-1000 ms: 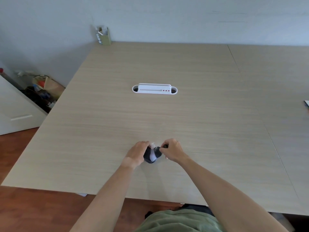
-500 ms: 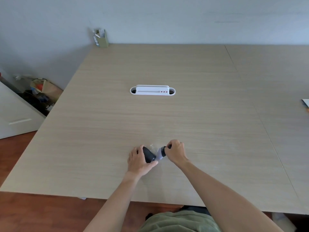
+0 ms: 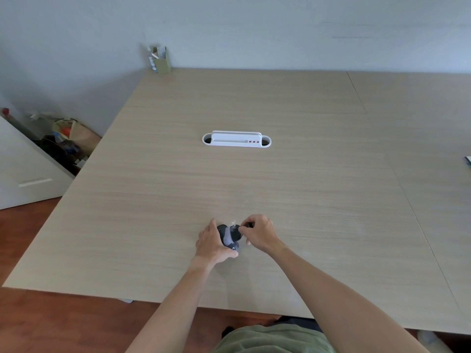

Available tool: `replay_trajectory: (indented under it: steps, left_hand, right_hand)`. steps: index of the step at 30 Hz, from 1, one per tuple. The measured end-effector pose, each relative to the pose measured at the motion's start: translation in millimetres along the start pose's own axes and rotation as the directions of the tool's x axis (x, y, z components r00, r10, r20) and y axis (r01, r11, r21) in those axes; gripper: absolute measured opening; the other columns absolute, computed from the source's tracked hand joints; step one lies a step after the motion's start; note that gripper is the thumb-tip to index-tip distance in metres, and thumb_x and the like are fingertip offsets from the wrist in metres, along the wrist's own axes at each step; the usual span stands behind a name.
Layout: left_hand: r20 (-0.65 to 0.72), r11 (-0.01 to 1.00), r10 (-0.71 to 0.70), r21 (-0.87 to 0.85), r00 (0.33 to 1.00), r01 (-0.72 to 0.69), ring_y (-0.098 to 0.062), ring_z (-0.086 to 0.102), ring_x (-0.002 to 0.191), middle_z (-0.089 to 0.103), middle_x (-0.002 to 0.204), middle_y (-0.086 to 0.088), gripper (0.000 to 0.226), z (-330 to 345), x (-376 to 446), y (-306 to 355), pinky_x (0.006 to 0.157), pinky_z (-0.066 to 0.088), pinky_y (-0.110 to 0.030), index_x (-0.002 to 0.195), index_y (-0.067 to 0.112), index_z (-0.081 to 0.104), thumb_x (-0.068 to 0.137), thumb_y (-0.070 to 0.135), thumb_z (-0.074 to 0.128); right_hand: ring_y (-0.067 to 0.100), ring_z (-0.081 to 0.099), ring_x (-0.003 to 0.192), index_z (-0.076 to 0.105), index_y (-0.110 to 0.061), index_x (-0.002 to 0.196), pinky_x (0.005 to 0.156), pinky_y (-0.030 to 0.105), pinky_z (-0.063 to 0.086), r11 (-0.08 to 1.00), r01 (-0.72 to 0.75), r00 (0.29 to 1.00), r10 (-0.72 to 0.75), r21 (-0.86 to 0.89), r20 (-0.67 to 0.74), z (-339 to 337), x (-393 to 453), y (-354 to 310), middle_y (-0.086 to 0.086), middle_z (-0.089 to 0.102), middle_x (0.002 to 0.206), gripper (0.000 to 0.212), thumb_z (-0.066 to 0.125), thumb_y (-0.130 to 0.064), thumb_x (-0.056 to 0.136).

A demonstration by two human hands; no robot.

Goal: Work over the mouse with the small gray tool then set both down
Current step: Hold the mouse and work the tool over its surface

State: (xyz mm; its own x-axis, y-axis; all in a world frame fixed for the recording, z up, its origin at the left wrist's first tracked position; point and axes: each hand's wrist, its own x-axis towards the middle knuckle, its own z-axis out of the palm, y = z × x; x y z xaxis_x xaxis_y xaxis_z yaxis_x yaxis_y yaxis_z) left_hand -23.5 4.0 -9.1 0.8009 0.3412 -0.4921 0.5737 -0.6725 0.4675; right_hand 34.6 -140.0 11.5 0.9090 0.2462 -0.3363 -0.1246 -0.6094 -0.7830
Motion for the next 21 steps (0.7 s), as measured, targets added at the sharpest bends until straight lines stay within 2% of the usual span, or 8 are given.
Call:
replay_trajectory:
  steps: [5, 7, 9, 12, 16, 18, 19, 21]
  left_hand:
    - [0.049, 1.0, 0.016, 0.008, 0.999, -0.016, -0.027, 0.031, 0.14, 0.036, 0.151, 0.001, 0.126, -2.8, -2.7, -1.7, 0.111, 0.034, -0.039, 0.155, 0.022, 0.014, 0.051, 0.031, 0.085]
    - [0.011, 0.999, 0.032, 0.005, 0.999, -0.032, -0.028, 0.034, 0.137, 0.038, 0.146, 0.0, 0.117, -0.6, -6.7, 0.0, 0.109, 0.037, -0.038, 0.151, 0.02, 0.021, 0.053, 0.035, 0.083]
    - [-0.069, 0.999, 0.027, -0.019, 0.997, -0.029, -0.028, 0.038, 0.13, 0.042, 0.136, -0.003, 0.107, 4.2, -12.5, 3.2, 0.106, 0.041, -0.038, 0.143, 0.017, 0.03, 0.054, 0.047, 0.082]
    - [-0.104, 0.993, -0.074, -0.103, 0.992, 0.063, -0.032, 0.037, 0.128, 0.038, 0.132, -0.012, 0.105, 12.1, -19.4, 8.7, 0.103, 0.043, -0.037, 0.142, 0.011, 0.028, 0.061, 0.048, 0.084]
    - [-0.101, 0.972, -0.132, -0.206, 0.986, 0.109, -0.034, 0.047, 0.12, 0.042, 0.127, -0.014, 0.088, 14.7, -21.7, 12.7, 0.095, 0.049, -0.038, 0.133, 0.007, 0.034, 0.066, 0.033, 0.085]
    - [-0.091, 0.967, -0.144, -0.223, 0.985, 0.121, -0.035, 0.05, 0.118, 0.043, 0.128, -0.015, 0.091, 13.7, -21.2, 14.3, 0.095, 0.05, -0.04, 0.135, 0.006, 0.03, 0.066, 0.029, 0.086]
    - [-0.085, 0.967, -0.147, -0.223, 0.985, 0.124, -0.035, 0.051, 0.117, 0.044, 0.128, -0.016, 0.092, 13.1, -20.8, 15.1, 0.096, 0.05, -0.04, 0.135, 0.006, 0.03, 0.066, 0.028, 0.086]
    - [-0.073, 0.968, -0.154, -0.209, 0.985, 0.136, -0.036, 0.053, 0.115, 0.046, 0.127, -0.016, 0.09, 11.5, -21.2, 16.8, 0.096, 0.051, -0.041, 0.133, 0.006, 0.03, 0.066, 0.028, 0.086]
  right_hand:
    - [0.023, 0.054, 0.064, 0.063, 0.001, 0.079, 0.053, 0.033, 0.043, 0.996, -0.032, 0.981, 0.016, -0.081, -0.194, 0.3, -0.4, 3.1, 0.012, 0.064, 0.075, 0.015, 0.048, -0.002, 0.082]
    - [0.018, 0.055, 0.063, 0.066, -0.001, 0.077, 0.053, 0.028, 0.045, 1.0, -0.009, 0.984, 0.007, -0.01, -0.179, 0.4, -0.3, 0.4, 0.007, 0.066, 0.071, 0.014, 0.053, -0.004, 0.08]
    - [0.012, 0.057, 0.056, 0.07, -0.006, 0.072, 0.047, 0.015, 0.041, 0.998, -0.005, 0.995, 0.012, 0.068, -0.099, 1.8, -0.6, -1.5, -0.002, 0.064, 0.062, 0.012, 0.058, -0.005, 0.076]
    - [0.012, 0.057, 0.056, 0.07, -0.004, 0.074, 0.045, 0.012, 0.041, 0.999, -0.01, 1.0, 0.009, 0.034, 0.008, 5.9, -1.8, 2.3, -0.001, 0.064, 0.062, 0.012, 0.058, -0.003, 0.076]
    - [0.025, 0.06, 0.07, 0.063, -0.001, 0.078, 0.058, 0.034, 0.049, 0.997, 0.016, 0.987, -0.028, -0.079, -0.161, 6.6, 0.0, 5.0, 0.01, 0.066, 0.075, 0.015, 0.049, -0.001, 0.081]
    - [0.018, 0.059, 0.066, 0.063, -0.004, 0.074, 0.055, 0.026, 0.047, 0.998, 0.05, 0.979, -0.057, -0.041, -0.198, 6.4, -0.3, 3.6, 0.004, 0.065, 0.071, 0.014, 0.05, -0.001, 0.078]
    - [0.011, 0.057, 0.063, 0.064, -0.006, 0.073, 0.051, 0.017, 0.044, 0.998, 0.066, 0.984, -0.068, -0.016, -0.168, 6.9, -0.6, 2.4, -0.001, 0.064, 0.068, 0.014, 0.052, 0.0, 0.077]
    - [0.001, 0.054, 0.059, 0.067, -0.01, 0.07, 0.05, 0.01, 0.041, 0.996, 0.085, 0.996, -0.085, 0.003, -0.033, 10.2, -1.8, 0.3, -0.009, 0.061, 0.063, 0.013, 0.057, -0.001, 0.075]
